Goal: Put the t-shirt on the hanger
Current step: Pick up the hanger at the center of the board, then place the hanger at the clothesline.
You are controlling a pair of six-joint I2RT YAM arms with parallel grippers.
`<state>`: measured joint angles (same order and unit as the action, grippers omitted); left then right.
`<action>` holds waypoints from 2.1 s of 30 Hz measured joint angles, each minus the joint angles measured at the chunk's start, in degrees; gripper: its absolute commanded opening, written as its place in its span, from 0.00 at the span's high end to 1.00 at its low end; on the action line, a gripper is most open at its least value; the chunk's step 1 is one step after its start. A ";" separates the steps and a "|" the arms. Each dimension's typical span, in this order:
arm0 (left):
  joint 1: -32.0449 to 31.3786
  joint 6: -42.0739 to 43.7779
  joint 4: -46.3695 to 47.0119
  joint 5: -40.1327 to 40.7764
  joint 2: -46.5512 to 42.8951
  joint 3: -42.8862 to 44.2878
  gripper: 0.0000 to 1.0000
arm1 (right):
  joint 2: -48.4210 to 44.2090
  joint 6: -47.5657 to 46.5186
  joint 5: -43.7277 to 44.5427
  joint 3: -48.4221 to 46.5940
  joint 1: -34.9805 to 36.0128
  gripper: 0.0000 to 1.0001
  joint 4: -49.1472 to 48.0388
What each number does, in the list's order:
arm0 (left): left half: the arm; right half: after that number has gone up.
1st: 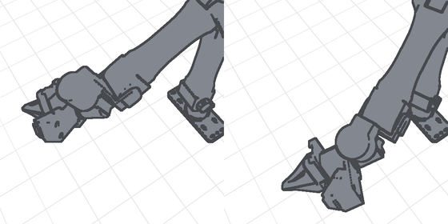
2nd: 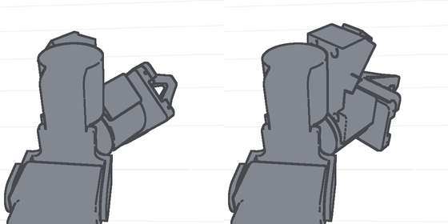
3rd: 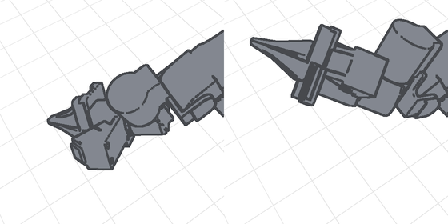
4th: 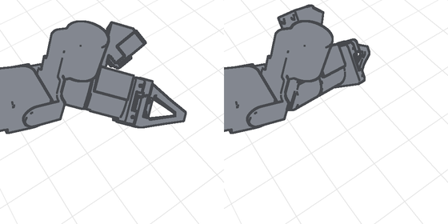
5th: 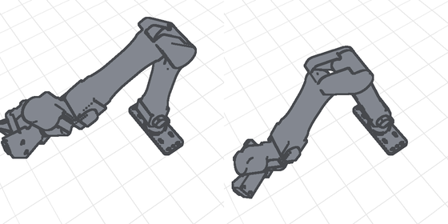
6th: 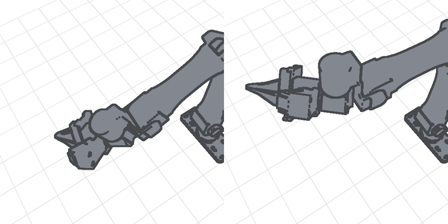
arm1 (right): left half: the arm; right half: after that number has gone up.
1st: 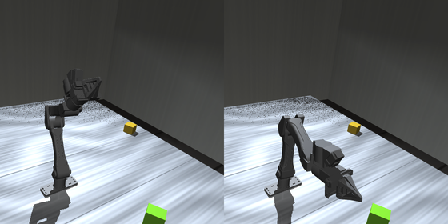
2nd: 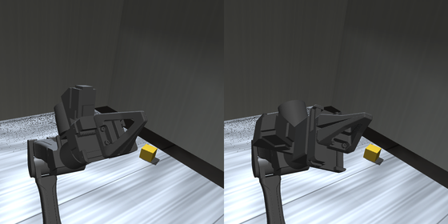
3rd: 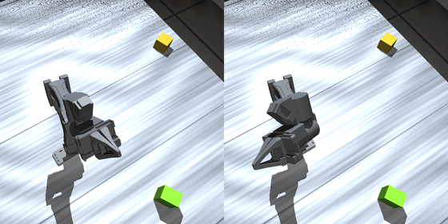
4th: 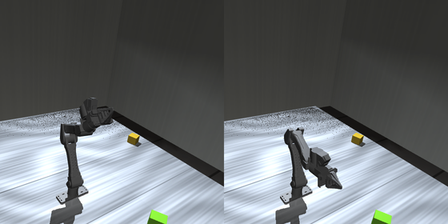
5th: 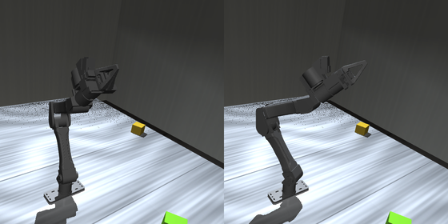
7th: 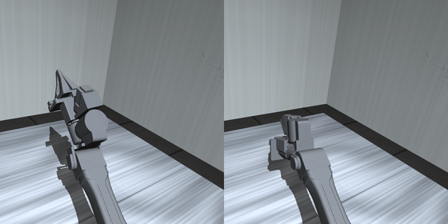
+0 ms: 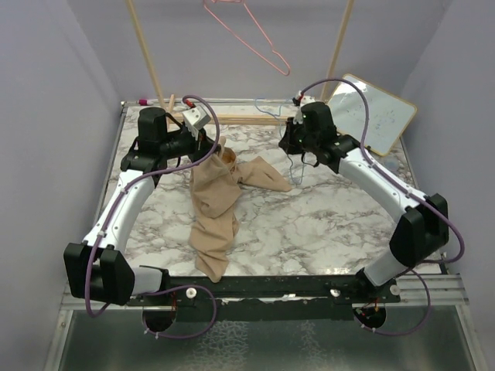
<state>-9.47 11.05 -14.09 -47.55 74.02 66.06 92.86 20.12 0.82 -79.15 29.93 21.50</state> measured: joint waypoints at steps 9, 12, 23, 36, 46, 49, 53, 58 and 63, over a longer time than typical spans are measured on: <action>0.00 -0.17 0.81 -1.01 0.00 -0.61 1.00 | -14.97 2.58 -2.91 0.90 -0.52 0.99 9.84; 0.00 -0.24 1.18 -1.25 0.02 -0.61 1.00 | -18.12 3.74 -2.56 0.87 -2.38 0.99 11.50; 0.04 -0.04 1.66 -2.27 1.38 -0.20 1.00 | -14.49 5.62 -4.72 -8.92 -6.62 0.99 12.41; 0.04 -0.68 3.13 -2.51 1.66 -0.20 1.00 | -6.40 10.64 -14.82 -23.47 -13.77 0.99 7.43; 0.04 -1.31 3.74 -2.71 1.95 -0.26 1.00 | 8.96 18.91 -22.40 -36.06 -14.51 0.99 -1.31; 0.04 -1.46 4.13 -2.73 1.95 -0.33 1.00 | 10.21 21.29 -23.96 -37.55 -14.78 0.99 -3.54; 0.04 -1.49 4.46 -2.73 1.95 -0.46 1.00 | 10.05 23.19 -24.83 -37.88 -14.91 0.99 -6.19; 0.04 -1.51 4.61 -2.75 1.95 -1.01 1.00 | 6.99 24.90 -25.33 -32.52 -14.91 0.99 -8.79; 0.04 -1.49 4.63 -2.80 1.95 -1.22 1.00 | 2.29 26.36 -25.88 -26.64 -14.91 0.99 -9.42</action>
<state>-9.43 9.56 -9.45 -50.35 75.96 64.84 95.15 46.48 -25.06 -105.80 15.03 12.08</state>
